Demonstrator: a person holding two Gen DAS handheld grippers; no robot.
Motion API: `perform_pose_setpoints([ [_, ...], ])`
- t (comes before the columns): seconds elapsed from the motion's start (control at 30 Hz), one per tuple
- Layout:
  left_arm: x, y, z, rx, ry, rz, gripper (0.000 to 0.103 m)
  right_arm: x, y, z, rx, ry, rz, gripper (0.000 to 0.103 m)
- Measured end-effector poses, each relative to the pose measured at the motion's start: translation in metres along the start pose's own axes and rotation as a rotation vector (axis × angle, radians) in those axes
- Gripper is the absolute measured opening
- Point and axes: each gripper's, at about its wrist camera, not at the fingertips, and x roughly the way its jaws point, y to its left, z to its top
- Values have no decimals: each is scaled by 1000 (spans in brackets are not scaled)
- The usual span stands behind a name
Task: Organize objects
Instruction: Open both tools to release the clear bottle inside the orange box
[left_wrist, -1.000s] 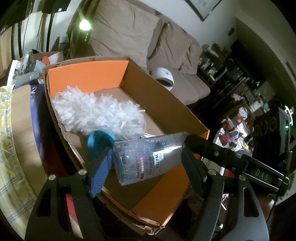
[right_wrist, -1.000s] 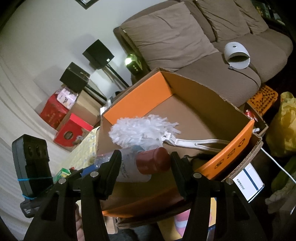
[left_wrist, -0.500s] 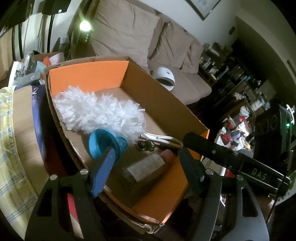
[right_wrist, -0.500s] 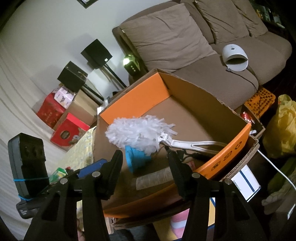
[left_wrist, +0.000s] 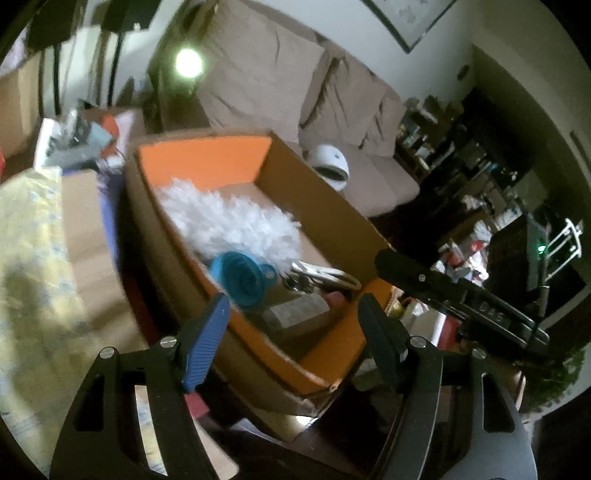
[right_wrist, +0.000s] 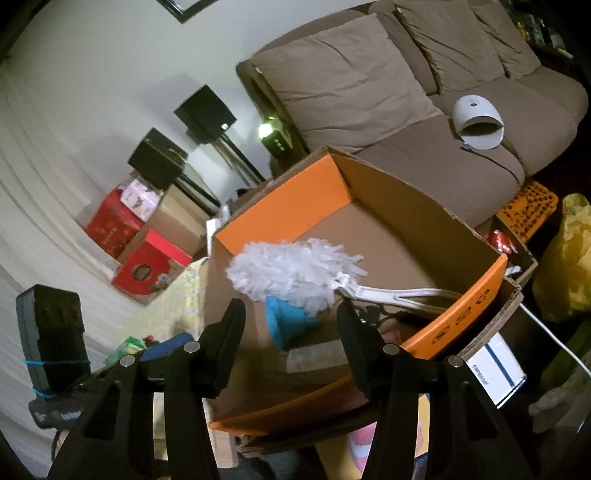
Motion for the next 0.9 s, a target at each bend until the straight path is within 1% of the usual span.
perform_pose_setpoints([
  [0.13,-35,3,3,22,-67,29,68,-4,6,1,-12,-11,6,54],
  [0.2,-47,5,2,29,-89,52,69,-6,9,1,-14,-13,6,54],
  [0.23,-55,9,-1,28,-99,70,69,-7,12,1,-18,-15,4,54],
  [0.33,-70,23,-9,-8,-114,82,69,-12,23,1,-45,-30,17,54],
  [0.4,-76,33,-13,-31,-114,92,69,-14,29,1,-59,-36,27,54],
  [0.5,-81,47,-18,-53,-114,137,69,-17,38,0,-79,-43,32,54],
  [0.6,-88,62,-24,-93,-111,143,69,-19,49,-1,-100,-48,38,54],
  [0.73,-95,75,-33,-99,-114,210,69,-20,60,-3,-125,-48,57,54],
  [0.9,-103,89,-37,-139,-119,244,69,-21,74,-6,-150,-58,72,54],
])
